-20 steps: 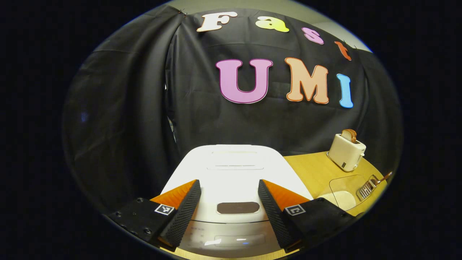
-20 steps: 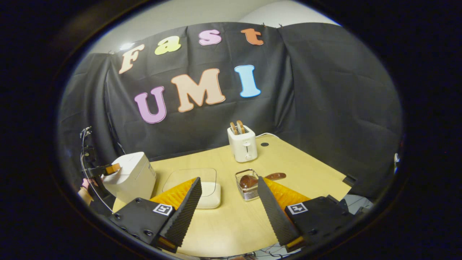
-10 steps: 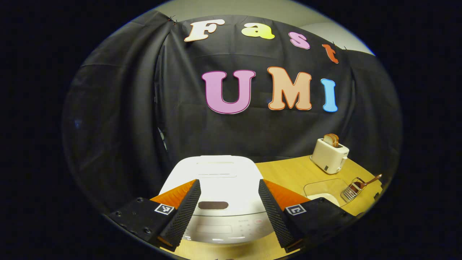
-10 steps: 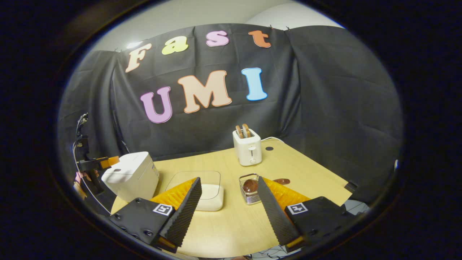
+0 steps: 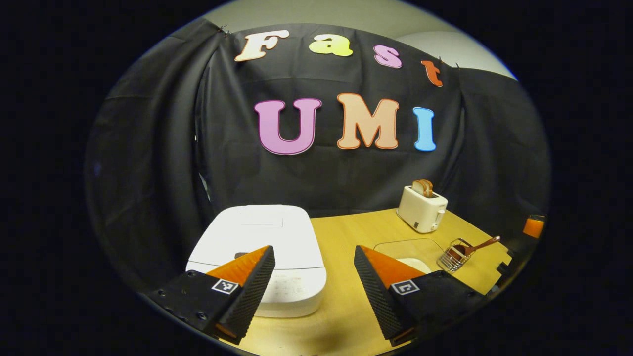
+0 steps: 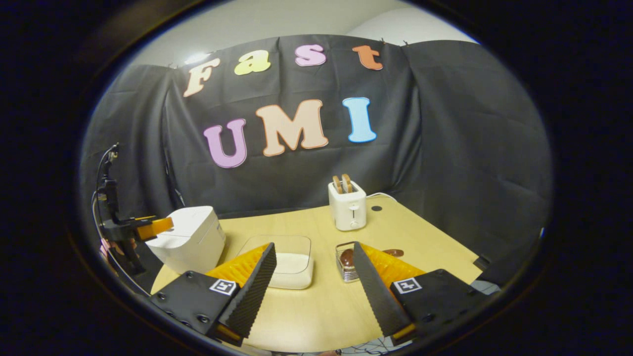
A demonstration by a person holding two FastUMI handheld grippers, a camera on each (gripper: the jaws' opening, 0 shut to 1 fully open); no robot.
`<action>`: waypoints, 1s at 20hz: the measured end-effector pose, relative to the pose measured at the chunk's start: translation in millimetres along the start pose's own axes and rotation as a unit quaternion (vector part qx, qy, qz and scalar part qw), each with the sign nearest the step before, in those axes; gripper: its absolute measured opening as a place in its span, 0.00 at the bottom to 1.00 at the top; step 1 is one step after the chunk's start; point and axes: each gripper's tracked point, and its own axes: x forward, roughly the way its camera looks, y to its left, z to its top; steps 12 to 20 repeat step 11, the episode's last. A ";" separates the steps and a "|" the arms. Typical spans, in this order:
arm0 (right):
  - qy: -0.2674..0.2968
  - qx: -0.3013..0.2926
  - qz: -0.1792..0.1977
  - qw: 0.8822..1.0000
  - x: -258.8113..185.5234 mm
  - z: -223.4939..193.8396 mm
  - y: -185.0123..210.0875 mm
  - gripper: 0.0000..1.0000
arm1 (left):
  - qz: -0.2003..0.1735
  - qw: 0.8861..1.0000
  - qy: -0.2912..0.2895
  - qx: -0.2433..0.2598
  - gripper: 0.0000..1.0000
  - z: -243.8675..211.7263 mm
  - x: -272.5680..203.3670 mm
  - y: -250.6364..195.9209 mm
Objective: Close the left gripper, press the button to open the rice cooker; take a wooden spoon from the chopstick holder with the right hand, scoop a spoonful of rice and pour it into the rice cooker, then put the wooden spoon back into the chopstick holder.
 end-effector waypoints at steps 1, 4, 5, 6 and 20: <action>-0.001 -0.002 0.000 1.000 -2.4 0.2 1.0 0.99 | -0.005 1.000 0.004 -0.002 0.96 -3.1 -0.7 -5.6; -0.010 -0.006 0.003 1.000 -6.0 5.2 4.6 0.99 | -0.016 1.000 0.011 -0.004 0.95 -6.3 -4.5 -15.4; -0.014 -0.005 0.003 1.000 -6.6 7.7 5.3 0.99 | -0.019 1.000 0.011 -0.003 0.95 -5.3 -4.7 -16.8; -0.020 -0.003 0.003 1.000 -8.9 10.5 6.2 0.99 | -0.022 1.000 0.011 -0.003 0.95 -4.9 -4.4 -16.7; -0.041 0.017 0.005 0.999 -13.3 21.1 9.1 0.99 | -0.043 0.999 0.014 -0.018 0.95 -3.1 -6.6 -22.6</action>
